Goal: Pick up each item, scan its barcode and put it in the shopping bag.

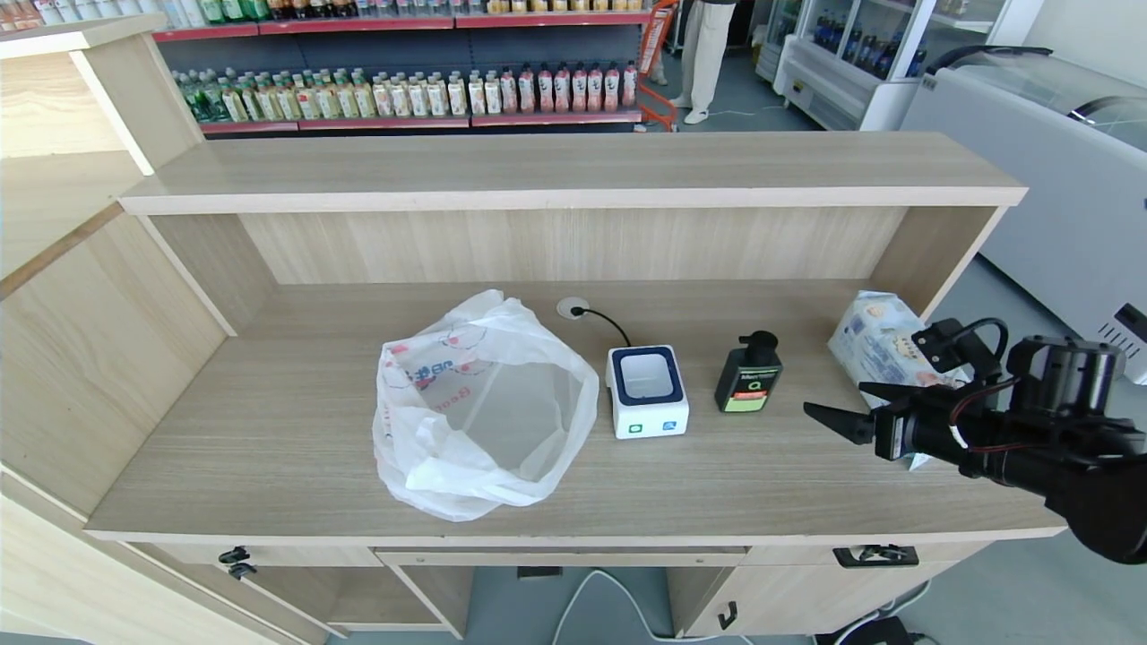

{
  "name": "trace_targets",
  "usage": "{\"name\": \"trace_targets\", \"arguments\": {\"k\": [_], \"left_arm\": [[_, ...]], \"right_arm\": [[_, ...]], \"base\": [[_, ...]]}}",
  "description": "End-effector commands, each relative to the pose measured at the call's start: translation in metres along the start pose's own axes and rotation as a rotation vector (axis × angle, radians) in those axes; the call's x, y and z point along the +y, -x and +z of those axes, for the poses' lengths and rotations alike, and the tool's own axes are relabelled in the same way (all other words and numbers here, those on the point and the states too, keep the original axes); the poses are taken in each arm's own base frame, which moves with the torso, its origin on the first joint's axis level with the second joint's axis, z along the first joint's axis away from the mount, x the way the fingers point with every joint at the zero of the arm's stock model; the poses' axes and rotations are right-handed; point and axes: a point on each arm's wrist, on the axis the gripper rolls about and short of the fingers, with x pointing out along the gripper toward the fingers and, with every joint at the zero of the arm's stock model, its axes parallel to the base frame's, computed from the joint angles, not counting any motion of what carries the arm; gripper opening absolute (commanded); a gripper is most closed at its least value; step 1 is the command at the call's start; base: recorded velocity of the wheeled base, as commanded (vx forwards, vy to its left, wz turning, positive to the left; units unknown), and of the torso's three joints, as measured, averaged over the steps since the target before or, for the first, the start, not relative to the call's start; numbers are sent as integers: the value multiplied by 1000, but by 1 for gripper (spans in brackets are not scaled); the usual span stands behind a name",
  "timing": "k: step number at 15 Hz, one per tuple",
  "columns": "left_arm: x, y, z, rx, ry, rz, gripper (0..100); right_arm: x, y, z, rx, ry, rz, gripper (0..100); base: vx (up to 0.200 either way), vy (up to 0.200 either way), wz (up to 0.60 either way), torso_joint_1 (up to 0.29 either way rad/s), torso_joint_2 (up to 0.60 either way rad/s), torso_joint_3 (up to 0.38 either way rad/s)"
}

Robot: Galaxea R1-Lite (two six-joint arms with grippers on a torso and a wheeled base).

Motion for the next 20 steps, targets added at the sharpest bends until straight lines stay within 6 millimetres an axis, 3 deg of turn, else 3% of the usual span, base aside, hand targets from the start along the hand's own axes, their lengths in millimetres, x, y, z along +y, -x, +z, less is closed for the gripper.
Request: {"name": "trace_targets", "arguments": {"k": [1,5,10,15,20], "left_arm": [[0,0,0,1,0,-1,100],[0,0,0,1,0,1,100],[0,0,0,1,0,-1,100],[0,0,0,1,0,1,100],[0,0,0,1,0,-1,100]], "right_arm": [[-3,-13,-5,6,-3,24,100],[-6,-35,-1,-24,14,76,100],[4,-47,-8,-6,10,152,100],[-4,-75,4,-63,46,160,100],[-7,-93,2,-73,54,175,100]], "base": [[0,0,0,0,0,0],[0,0,0,0,0,0],[0,0,0,0,0,0],[0,0,0,0,0,0],[0,0,0,0,0,0]]}}
